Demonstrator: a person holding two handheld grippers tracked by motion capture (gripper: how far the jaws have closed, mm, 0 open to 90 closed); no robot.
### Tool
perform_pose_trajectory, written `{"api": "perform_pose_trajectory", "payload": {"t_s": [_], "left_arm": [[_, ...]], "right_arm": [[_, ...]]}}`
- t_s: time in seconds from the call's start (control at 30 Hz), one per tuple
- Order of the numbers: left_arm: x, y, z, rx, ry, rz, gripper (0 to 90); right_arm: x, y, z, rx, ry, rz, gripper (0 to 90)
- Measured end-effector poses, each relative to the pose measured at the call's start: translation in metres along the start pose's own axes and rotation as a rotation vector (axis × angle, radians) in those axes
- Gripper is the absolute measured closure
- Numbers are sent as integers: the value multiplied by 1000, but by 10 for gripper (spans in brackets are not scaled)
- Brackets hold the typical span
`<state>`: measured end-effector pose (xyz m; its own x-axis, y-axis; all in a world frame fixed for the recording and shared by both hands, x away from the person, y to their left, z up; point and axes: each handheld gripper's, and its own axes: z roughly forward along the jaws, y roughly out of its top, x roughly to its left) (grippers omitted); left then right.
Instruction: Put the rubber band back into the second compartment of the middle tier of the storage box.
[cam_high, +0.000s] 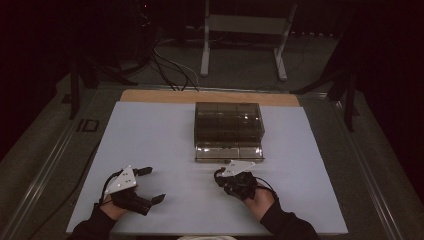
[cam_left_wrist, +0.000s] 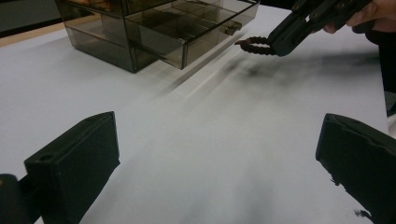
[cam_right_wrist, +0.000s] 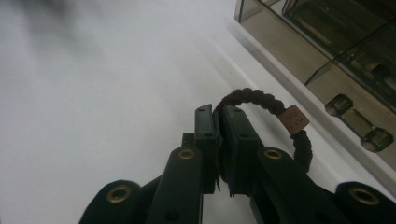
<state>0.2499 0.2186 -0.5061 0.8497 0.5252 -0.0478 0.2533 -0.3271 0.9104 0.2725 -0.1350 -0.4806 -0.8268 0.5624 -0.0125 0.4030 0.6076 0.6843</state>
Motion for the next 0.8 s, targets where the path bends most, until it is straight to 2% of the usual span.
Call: {"api": "perform_pose_trajectory", "payload": {"t_s": [0.8], "left_arm": [[0,0,0,1,0,-1,8]], "right_arm": [[0,18,-28,-48,4,-20,854]]}}
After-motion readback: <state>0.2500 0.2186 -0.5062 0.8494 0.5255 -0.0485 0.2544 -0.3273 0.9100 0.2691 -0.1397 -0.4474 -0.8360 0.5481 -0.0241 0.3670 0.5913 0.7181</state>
